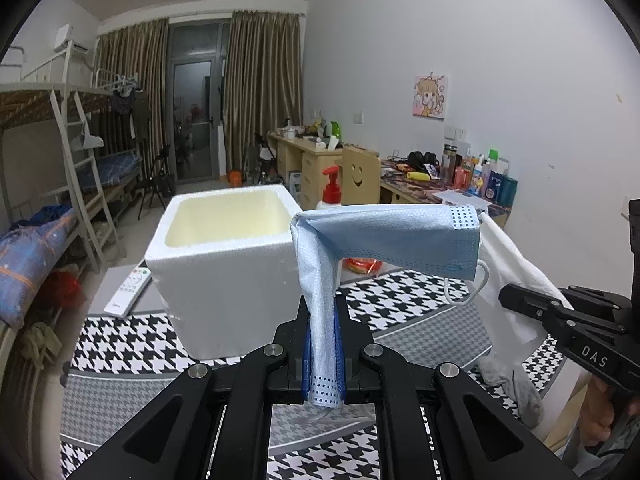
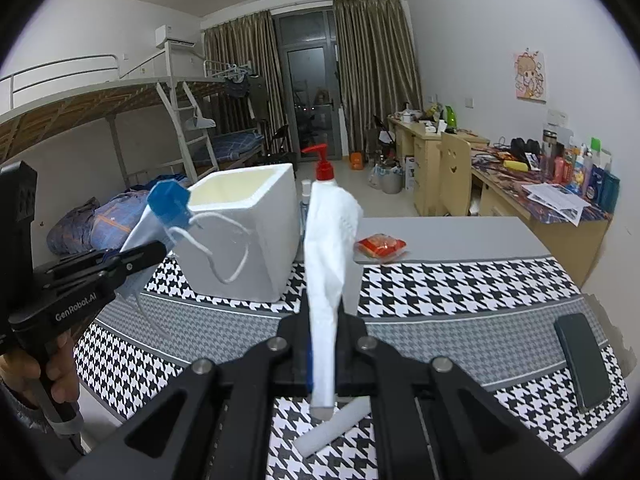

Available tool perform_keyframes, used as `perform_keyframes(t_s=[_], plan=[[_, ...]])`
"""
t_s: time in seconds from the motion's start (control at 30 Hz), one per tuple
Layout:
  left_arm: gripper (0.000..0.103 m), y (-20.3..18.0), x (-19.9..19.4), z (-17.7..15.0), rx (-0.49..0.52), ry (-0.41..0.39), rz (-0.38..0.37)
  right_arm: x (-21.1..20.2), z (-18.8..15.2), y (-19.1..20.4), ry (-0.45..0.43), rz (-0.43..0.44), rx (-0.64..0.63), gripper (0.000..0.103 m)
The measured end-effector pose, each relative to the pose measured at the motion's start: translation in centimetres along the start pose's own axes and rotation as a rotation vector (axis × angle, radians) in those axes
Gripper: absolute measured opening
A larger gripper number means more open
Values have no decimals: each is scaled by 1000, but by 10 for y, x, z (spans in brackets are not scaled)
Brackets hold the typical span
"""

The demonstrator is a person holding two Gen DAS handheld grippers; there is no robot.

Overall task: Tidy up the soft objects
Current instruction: 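Carry the blue mask and white tissue over the open foam box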

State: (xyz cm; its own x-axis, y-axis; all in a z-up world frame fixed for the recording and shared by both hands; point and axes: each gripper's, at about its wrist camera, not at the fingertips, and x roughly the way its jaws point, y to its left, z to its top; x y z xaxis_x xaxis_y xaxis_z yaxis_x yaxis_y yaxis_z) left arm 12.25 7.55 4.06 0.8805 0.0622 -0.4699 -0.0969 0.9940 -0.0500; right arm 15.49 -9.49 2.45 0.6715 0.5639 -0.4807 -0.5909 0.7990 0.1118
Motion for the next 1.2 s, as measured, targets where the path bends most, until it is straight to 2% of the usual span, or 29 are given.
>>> perform_keyframes(t_s=[0.87, 1.2], plan=[[10, 9, 1, 29, 2, -54, 34, 6, 32, 16, -31, 20, -30, 9], [10, 16, 2, 45, 0, -79, 54, 6, 48, 26, -68, 25, -56, 9]])
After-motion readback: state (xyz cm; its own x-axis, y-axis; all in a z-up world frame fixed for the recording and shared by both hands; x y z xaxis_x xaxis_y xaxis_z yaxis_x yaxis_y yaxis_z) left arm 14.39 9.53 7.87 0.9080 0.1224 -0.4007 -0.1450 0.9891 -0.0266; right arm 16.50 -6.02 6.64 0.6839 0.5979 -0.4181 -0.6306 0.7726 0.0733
